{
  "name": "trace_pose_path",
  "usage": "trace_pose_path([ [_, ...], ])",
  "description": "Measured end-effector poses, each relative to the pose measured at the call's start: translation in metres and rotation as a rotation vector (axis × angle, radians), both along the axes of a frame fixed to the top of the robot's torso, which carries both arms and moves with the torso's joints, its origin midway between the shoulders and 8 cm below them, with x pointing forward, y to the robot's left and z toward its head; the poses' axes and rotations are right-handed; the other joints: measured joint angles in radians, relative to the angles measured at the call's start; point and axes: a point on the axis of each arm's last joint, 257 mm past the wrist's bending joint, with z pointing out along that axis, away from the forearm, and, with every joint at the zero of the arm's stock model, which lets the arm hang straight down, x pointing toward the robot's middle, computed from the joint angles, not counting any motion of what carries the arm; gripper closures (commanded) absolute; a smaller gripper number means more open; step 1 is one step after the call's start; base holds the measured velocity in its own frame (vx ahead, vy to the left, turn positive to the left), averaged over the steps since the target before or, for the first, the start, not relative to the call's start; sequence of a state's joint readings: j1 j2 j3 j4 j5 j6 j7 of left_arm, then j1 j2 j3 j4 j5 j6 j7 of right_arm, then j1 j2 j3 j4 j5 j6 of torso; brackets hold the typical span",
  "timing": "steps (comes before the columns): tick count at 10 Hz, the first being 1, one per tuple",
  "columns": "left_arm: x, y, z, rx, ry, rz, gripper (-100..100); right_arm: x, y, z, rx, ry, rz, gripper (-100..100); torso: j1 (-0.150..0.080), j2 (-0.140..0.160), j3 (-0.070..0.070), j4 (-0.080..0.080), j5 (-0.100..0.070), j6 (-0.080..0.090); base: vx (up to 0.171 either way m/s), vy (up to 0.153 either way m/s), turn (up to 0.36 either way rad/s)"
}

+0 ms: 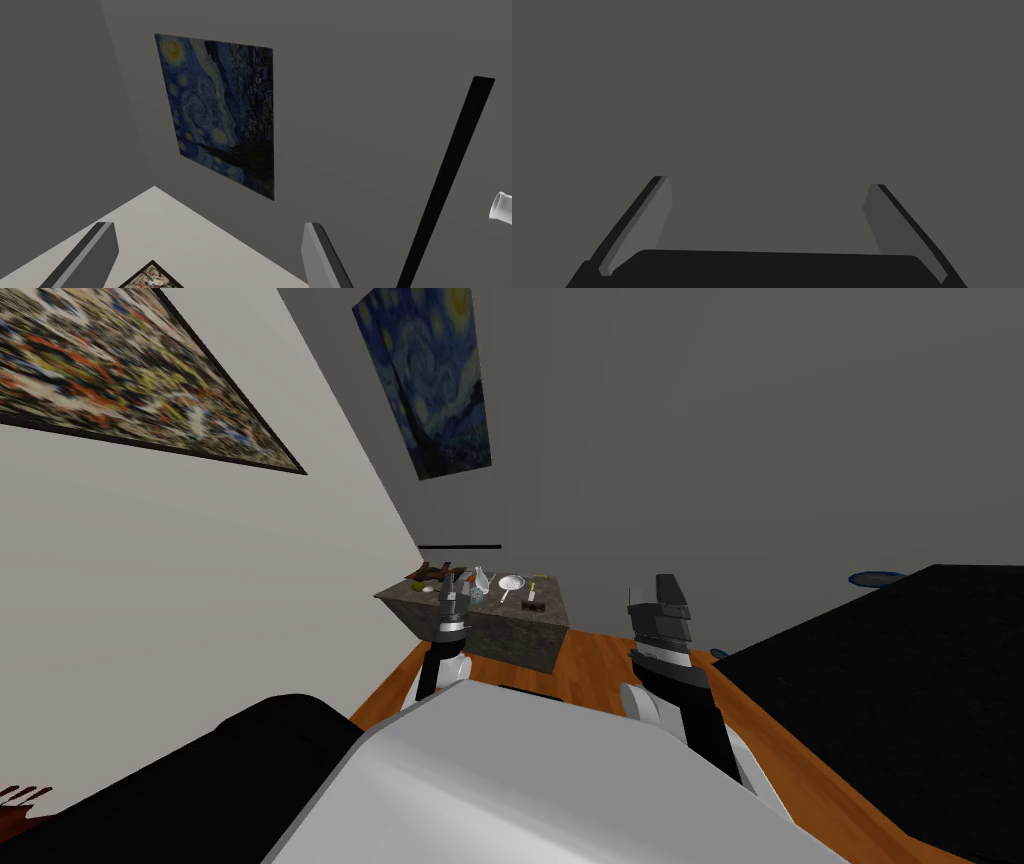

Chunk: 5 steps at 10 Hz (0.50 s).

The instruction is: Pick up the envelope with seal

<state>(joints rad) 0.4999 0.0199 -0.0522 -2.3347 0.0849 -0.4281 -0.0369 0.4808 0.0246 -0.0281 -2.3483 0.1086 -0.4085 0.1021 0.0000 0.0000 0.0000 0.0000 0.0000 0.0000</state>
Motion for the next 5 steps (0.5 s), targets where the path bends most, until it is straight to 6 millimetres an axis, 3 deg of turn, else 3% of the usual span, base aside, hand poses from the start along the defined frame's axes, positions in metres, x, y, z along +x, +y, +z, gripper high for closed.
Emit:
trace_pose_path([
  [5,0.042,-0.034,-0.008,0.066,0.071,-0.107,-100,0.000,0.000,0.000,0.000,0.000,0.000,0,-0.003,0.004,0.002,0.001,-0.001,0.000,-0.070,-0.049,0.034],
])
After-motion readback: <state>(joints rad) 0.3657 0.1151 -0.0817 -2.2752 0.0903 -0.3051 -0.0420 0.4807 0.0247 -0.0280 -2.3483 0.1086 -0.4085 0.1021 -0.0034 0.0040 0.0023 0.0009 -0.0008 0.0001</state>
